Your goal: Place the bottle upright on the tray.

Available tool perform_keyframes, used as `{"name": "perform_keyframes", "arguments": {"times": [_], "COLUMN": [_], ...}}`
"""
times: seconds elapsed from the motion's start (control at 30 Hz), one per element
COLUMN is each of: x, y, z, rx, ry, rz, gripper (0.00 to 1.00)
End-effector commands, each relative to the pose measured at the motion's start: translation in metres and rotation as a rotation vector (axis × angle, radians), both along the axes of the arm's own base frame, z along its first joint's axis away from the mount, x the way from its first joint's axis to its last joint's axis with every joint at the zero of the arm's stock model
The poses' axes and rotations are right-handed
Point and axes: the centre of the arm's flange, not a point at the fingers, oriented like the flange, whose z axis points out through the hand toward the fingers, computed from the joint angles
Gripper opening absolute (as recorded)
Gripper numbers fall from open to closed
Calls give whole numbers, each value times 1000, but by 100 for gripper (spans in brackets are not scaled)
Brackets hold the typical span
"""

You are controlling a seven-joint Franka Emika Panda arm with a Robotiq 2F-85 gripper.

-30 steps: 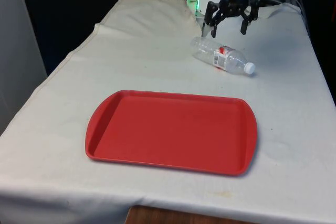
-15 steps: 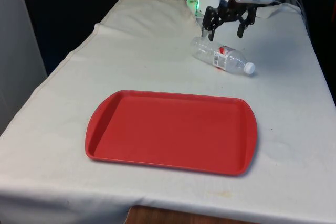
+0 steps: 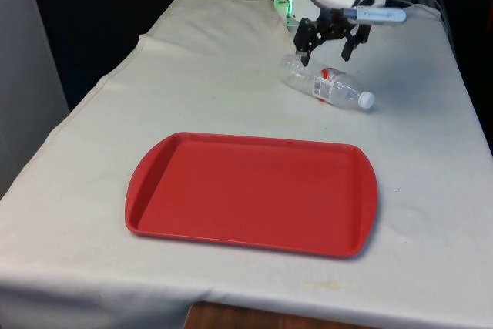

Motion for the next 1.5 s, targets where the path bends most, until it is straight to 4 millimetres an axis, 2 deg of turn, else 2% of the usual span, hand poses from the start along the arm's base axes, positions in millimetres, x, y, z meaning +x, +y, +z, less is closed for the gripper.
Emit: {"name": "perform_keyframes", "arguments": {"times": [0.0,0.23,0.73,1.03,1.23,1.47], "x": [1,4,21,25,29,36], "y": [0,2,20,32,33,35], "z": [-2,-8,-5,-14,-23,-25], "rx": [-15,-40,-68,-101,-121,-156], "ry": [9,42,96,140,173,218], "rz": [5,23,33,27,24,26], "gripper": [100,100,100,100,100,100]}}
